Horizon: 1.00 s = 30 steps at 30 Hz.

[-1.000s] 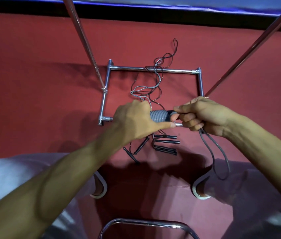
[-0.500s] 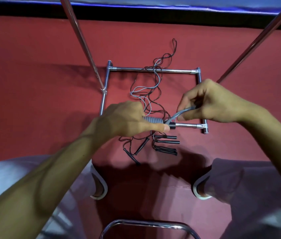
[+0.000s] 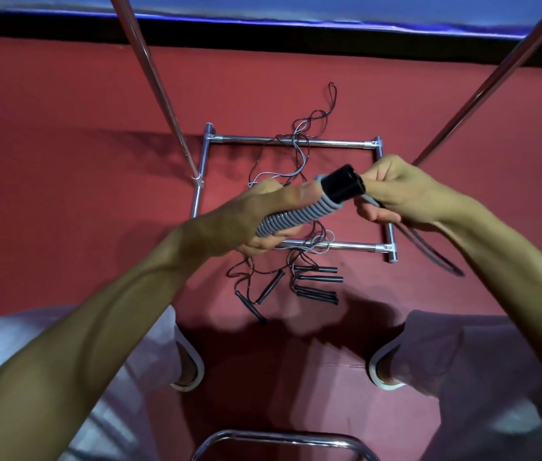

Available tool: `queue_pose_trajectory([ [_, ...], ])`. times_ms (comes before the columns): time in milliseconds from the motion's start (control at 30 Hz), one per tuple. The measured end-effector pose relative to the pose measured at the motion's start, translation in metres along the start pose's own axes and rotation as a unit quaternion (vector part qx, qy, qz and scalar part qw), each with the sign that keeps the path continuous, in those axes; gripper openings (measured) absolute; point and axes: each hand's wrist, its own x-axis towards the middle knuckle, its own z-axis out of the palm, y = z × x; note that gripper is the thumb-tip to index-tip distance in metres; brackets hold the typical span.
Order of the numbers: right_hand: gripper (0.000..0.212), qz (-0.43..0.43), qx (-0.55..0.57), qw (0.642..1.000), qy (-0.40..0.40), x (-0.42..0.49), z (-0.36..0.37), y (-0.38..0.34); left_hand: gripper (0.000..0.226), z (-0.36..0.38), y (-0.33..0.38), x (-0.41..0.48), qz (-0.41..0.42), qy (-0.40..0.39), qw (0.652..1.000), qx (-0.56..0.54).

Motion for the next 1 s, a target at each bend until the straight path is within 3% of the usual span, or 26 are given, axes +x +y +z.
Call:
queue_pose_trajectory([
  [67, 0.065, 0.034, 0.093, 0.995, -0.015, 0.004, 0.007, 0.004, 0.063, 0.001, 0.002, 0.0, 0.045, -0.058, 0.996, -0.049],
  [167, 0.062, 0.09, 0.215, 0.972, -0.03, 0.009, 0.015, 0.009, 0.091, -0.002, 0.005, 0.002, 0.042, -0.066, 0.992, -0.102],
  [300, 0.064, 0.082, 0.302, 0.945, -0.095, 0.007, 0.007, 0.009, 0.076, -0.01, 0.003, 0.004, 0.028, -0.062, 0.995, -0.073],
  [400, 0.025, 0.008, 0.309, 0.947, -0.083, 0.003, 0.002, 0.01, 0.069, -0.016, 0.003, 0.003, 0.002, -0.065, 0.996, -0.061],
  [467, 0.013, -0.017, 0.291, 0.956, -0.041, 0.004, 0.003, 0.012, 0.066, -0.018, 0.004, 0.003, -0.013, -0.059, 0.997, -0.045],
  [533, 0.024, -0.024, 0.237, 0.971, 0.001, 0.004, 0.004, 0.014, 0.064, -0.019, 0.005, 0.002, -0.021, -0.064, 0.997, -0.036],
  [667, 0.015, -0.001, 0.16, 0.987, 0.008, 0.006, 0.003, 0.015, 0.059, -0.021, 0.005, 0.001, -0.034, -0.058, 0.998, -0.019],
  [800, 0.009, 0.078, 0.231, 0.967, -0.075, 0.009, 0.01, 0.019, 0.059, -0.02, 0.01, 0.001, -0.054, -0.045, 0.997, -0.011],
  [900, 0.013, 0.108, 0.276, 0.954, -0.035, 0.01, 0.015, 0.017, 0.067, -0.024, 0.009, 0.003, -0.087, -0.043, 0.995, -0.038],
  [1000, 0.015, 0.066, 0.274, 0.959, 0.021, 0.011, 0.021, 0.014, 0.077, -0.032, 0.006, 0.007, -0.133, -0.067, 0.984, -0.095],
])
